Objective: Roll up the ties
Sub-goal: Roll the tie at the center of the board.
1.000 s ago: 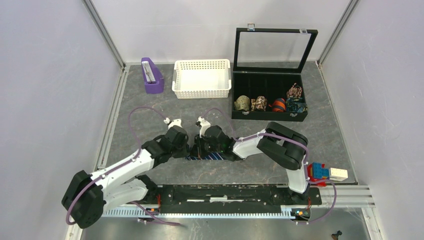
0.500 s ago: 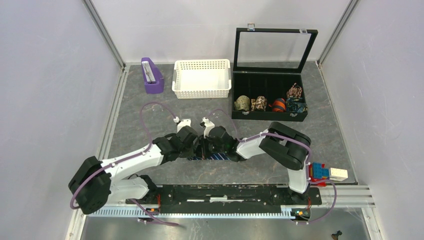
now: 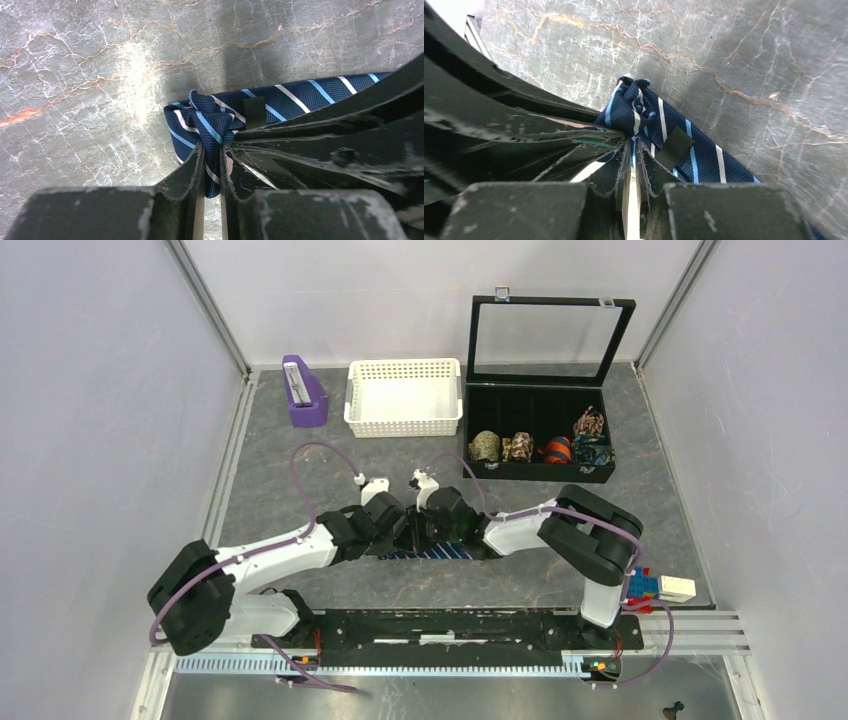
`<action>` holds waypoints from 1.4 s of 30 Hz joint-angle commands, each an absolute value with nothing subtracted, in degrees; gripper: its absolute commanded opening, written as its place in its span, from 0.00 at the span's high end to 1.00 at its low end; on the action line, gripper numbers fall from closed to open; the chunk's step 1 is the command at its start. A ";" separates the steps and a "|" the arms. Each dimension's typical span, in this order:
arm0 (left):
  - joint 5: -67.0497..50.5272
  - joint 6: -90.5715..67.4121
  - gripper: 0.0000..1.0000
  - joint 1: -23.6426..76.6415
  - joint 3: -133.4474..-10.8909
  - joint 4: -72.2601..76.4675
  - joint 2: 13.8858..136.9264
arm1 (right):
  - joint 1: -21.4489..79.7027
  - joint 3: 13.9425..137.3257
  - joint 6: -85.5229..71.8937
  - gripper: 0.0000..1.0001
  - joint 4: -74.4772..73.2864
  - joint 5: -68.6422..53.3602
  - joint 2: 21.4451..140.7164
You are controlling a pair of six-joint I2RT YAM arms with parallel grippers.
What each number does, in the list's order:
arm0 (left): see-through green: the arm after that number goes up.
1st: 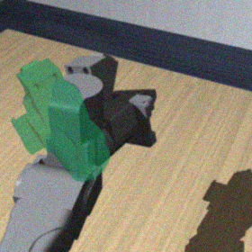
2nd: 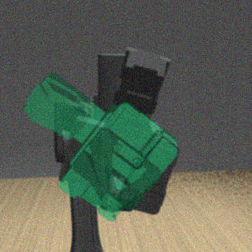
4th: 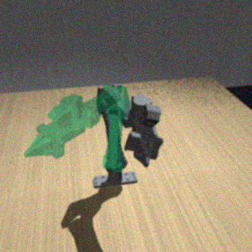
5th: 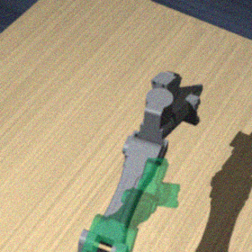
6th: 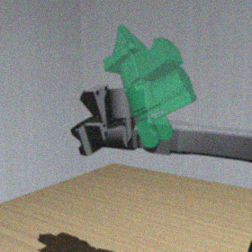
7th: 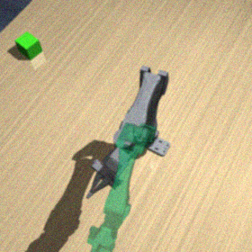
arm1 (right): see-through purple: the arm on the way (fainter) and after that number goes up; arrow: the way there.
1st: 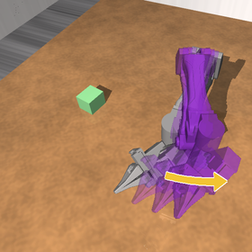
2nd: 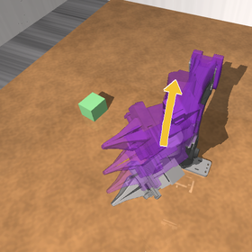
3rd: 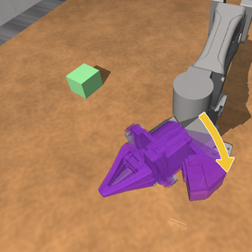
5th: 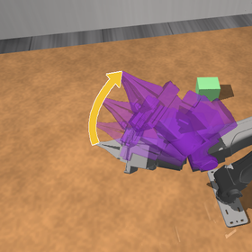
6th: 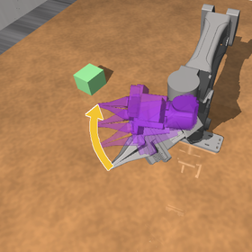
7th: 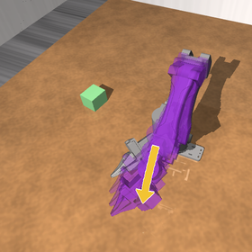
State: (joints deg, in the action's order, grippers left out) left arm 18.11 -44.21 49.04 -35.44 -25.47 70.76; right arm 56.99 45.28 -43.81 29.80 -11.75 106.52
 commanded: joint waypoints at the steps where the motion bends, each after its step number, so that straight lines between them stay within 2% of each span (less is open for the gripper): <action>1: 20.22 -46.49 0.81 49.66 -37.64 -26.19 71.77 | 55.69 44.94 -40.80 0.86 26.77 -10.84 101.51; 7: 20.17 -46.49 0.76 50.08 -38.58 -26.17 73.45 | 54.28 41.62 -39.91 0.86 26.02 -10.21 98.27; 11: 19.73 -46.24 0.66 50.43 -39.54 -26.19 74.53 | 53.74 40.23 -39.28 0.86 25.62 -9.13 96.86; 15: 19.35 -46.23 0.52 50.87 -40.51 -26.19 75.08 | 53.44 39.47 -39.28 0.86 25.71 -8.89 96.30; 20: 19.13 -46.40 0.48 50.98 -41.47 -26.95 74.51 | 53.39 39.42 -39.14 0.86 25.61 -8.79 95.76; 27: 18.62 -46.85 0.49 50.98 -41.69 -27.93 71.30 | 53.44 39.85 -38.92 0.86 24.80 -8.22 94.60; 38: 18.70 -47.16 0.73 50.98 -36.61 -23.71 66.39 | 53.46 40.93 -38.96 0.86 24.43 -8.33 93.90; 42: 21.95 -47.46 0.75 50.98 -35.99 -26.15 62.38 | 53.60 41.70 -39.19 0.86 24.26 -8.82 93.59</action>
